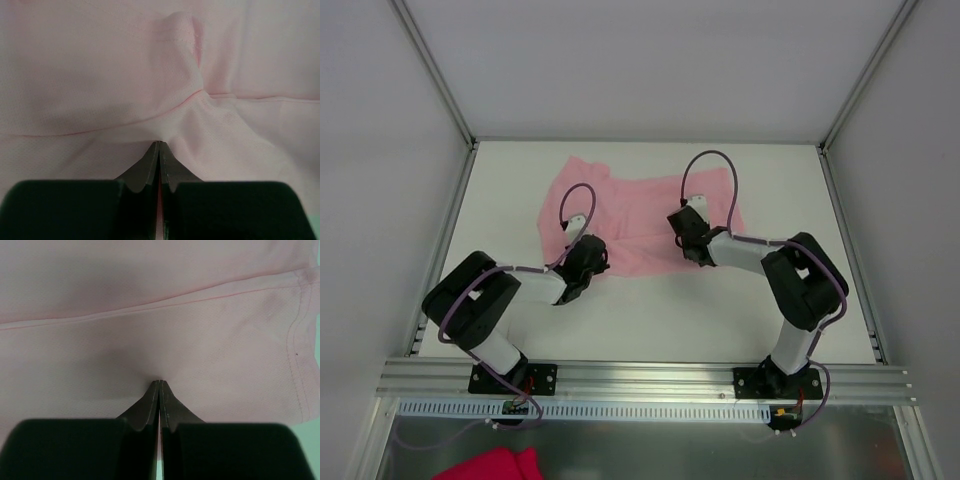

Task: Fold and stack the t-shirts
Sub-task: Fold the flattened tshirt in 1/3 of the way

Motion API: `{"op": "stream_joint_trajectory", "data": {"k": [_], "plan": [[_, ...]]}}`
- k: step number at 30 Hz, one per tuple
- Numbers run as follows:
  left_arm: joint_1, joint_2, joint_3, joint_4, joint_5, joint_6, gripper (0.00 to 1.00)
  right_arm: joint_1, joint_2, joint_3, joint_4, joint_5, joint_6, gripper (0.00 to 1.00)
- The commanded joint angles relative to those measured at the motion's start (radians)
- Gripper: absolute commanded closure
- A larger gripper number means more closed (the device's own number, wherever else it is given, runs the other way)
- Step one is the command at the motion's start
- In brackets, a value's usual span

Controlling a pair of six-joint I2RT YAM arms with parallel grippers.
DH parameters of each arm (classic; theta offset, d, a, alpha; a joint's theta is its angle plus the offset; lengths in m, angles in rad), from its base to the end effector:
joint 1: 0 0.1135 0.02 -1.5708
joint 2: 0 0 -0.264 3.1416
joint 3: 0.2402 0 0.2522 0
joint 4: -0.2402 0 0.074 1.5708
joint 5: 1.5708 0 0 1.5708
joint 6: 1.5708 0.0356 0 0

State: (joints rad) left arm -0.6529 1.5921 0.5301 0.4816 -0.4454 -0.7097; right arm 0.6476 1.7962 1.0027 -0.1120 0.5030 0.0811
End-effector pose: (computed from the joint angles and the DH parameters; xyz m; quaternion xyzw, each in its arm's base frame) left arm 0.2366 -0.1616 0.1345 -0.1293 0.8548 -0.1410 0.4824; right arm 0.2963 0.2026 0.1555 -0.1778 0.9017 -0.1071 0.3793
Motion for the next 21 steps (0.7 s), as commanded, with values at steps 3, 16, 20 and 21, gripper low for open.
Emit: {"op": "stream_joint_trajectory", "data": {"k": [3, 16, 20, 21], "plan": [[-0.057, -0.009, -0.084, -0.201, -0.039, -0.066, 1.00, 0.084, -0.014, -0.093, -0.020, 0.014, 0.065, 0.99], [-0.277, -0.376, -0.171, -0.736, -0.271, -0.422, 1.00, 0.210, -0.067, -0.171, -0.120, 0.161, 0.219, 0.99], [-0.295, -0.373, -0.173, -0.765, -0.283, -0.464, 1.00, 0.259, -0.080, -0.188, -0.185, 0.235, 0.311, 0.99], [-0.295, -0.368, -0.167, -0.788, -0.283, -0.477, 1.00, 0.280, -0.083, -0.190, -0.208, 0.252, 0.336, 0.99]]}}
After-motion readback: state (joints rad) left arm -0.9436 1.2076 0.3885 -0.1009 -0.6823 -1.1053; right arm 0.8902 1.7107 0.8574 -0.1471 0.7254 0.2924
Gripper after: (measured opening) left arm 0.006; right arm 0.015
